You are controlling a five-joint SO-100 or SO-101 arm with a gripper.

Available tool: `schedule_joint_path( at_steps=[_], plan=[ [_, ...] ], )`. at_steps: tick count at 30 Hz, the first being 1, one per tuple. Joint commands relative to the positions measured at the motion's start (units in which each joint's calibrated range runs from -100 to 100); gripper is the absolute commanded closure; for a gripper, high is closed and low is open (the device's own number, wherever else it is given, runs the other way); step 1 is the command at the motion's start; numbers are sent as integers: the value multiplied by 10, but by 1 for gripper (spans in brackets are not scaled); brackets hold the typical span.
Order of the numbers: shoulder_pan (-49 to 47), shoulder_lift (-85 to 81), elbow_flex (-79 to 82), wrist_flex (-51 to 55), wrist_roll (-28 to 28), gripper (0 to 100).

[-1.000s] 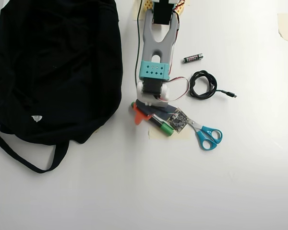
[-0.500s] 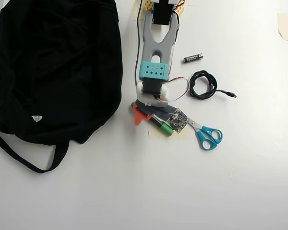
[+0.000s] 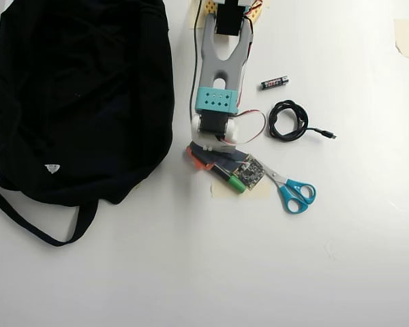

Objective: Put the green marker into the black bag

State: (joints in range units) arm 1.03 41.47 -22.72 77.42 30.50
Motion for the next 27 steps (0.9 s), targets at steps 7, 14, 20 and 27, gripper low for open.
schedule_joint_path(
  at_steps=[7,14,20,27],
  plan=[
    [-7,-1,-9,4,0,84],
    [-8,-1,-9,4,-1,84],
    [-8,-1,-6,3,-1,84],
    [-8,-1,-5,3,-1,84]
  ],
)
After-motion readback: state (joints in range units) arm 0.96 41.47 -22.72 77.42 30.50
